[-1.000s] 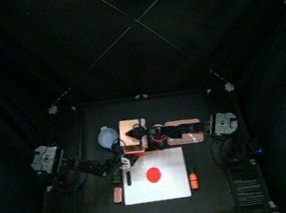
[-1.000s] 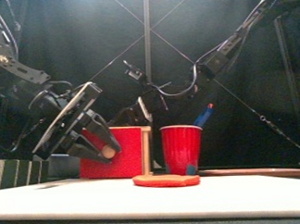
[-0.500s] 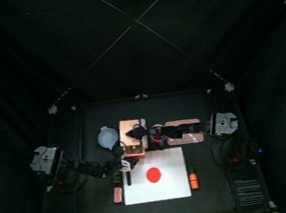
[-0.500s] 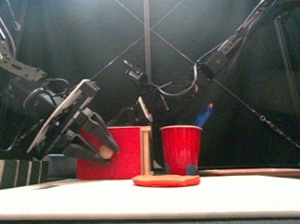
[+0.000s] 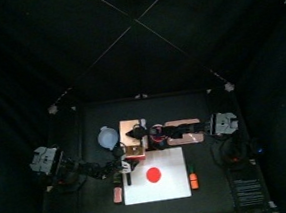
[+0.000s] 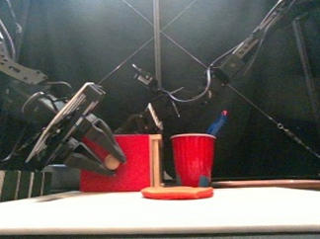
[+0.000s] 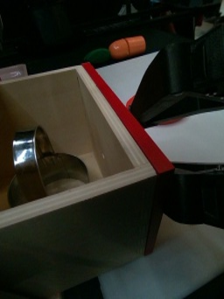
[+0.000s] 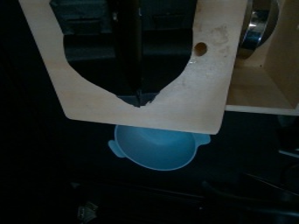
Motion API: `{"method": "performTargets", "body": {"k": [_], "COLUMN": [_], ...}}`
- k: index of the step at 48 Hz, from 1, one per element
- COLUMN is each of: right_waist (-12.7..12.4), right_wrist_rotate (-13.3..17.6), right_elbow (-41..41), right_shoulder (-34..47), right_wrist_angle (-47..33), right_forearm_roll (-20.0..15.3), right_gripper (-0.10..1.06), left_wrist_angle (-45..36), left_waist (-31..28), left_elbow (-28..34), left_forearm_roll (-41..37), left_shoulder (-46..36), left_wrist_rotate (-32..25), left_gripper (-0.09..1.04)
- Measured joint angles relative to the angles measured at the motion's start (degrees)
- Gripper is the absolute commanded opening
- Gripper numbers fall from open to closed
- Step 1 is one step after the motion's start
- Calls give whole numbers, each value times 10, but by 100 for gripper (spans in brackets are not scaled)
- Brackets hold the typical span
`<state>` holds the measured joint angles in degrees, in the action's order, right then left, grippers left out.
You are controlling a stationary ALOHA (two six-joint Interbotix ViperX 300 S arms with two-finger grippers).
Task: Get the cutter from the drawer then cut the dough then place the extra dough in the bowl
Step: Open the drawer
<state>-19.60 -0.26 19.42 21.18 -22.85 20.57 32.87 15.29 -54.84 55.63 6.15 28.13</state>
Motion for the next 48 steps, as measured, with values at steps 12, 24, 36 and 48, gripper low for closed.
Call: {"method": "performTargets", "body": {"k": [12,24,36,48], "right_waist": [-2,0,-2,-3], "right_wrist_rotate": [1,1,0,0], "right_elbow": [1,2,2,2], "right_shoulder": [-1,-1,-1,-1], "right_wrist_angle": [0,0,0,-1], "right_forearm_roll": [0,0,0,1], "right_gripper": [-3,-3,-3,-3], "left_wrist_angle": [0,4,3,1], "left_waist": [0,0,8,26], "left_elbow": [-1,-1,-1,-1], "left_forearm_roll": [-10,-20,-20,-12], "left_shoulder": [1,1,0,0], "left_wrist_rotate": [0,0,1,3], "left_gripper": [58,58,58,58]}}
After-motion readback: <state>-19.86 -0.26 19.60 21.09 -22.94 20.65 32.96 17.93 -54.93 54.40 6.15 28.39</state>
